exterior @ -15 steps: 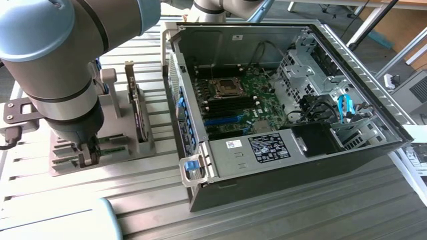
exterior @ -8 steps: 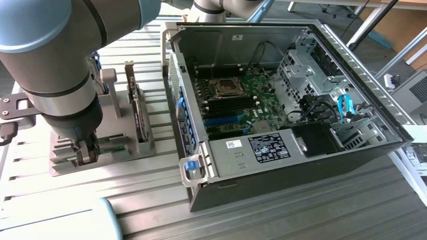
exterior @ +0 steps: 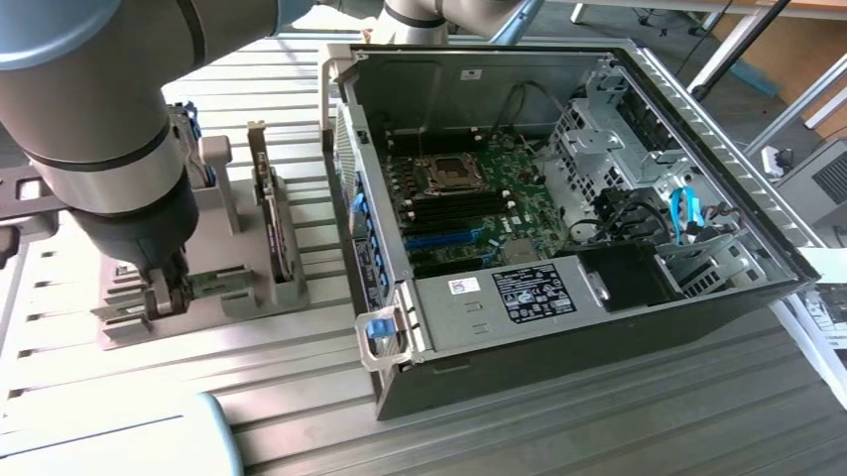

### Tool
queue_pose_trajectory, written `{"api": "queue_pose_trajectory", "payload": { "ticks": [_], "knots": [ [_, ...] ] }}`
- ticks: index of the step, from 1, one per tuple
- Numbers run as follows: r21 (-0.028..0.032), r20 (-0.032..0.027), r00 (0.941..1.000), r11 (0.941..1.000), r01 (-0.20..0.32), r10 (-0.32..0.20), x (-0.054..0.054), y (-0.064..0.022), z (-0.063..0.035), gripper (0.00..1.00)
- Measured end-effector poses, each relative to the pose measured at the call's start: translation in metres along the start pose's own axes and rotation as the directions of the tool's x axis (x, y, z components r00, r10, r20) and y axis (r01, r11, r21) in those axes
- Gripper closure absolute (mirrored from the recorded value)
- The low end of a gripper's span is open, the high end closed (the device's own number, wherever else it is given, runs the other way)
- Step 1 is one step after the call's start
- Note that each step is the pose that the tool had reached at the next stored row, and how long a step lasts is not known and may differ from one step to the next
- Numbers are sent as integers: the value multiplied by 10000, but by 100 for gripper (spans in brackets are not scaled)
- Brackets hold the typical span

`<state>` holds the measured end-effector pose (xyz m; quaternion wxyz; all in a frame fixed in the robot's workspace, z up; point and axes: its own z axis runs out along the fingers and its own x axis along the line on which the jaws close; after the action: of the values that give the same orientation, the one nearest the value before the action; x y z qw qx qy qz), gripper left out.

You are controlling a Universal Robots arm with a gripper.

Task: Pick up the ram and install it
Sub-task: 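Pick up the ram and move it above insertion slot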

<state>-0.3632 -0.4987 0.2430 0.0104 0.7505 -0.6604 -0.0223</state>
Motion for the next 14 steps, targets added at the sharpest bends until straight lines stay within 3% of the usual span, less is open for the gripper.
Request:
{"api": "queue_pose_trajectory", "payload": {
  "ticks": [4,7,10,14],
  "knots": [
    [0,0,10000,10000,0,0,-2,4,-124,87],
    [0,0,10000,10000,-1,1,-5,11,-295,87],
    [2,1,10000,10000,0,0,-9,19,-481,87],
    [0,0,10000,10000,0,0,-15,32,-808,87]
  ]
}}
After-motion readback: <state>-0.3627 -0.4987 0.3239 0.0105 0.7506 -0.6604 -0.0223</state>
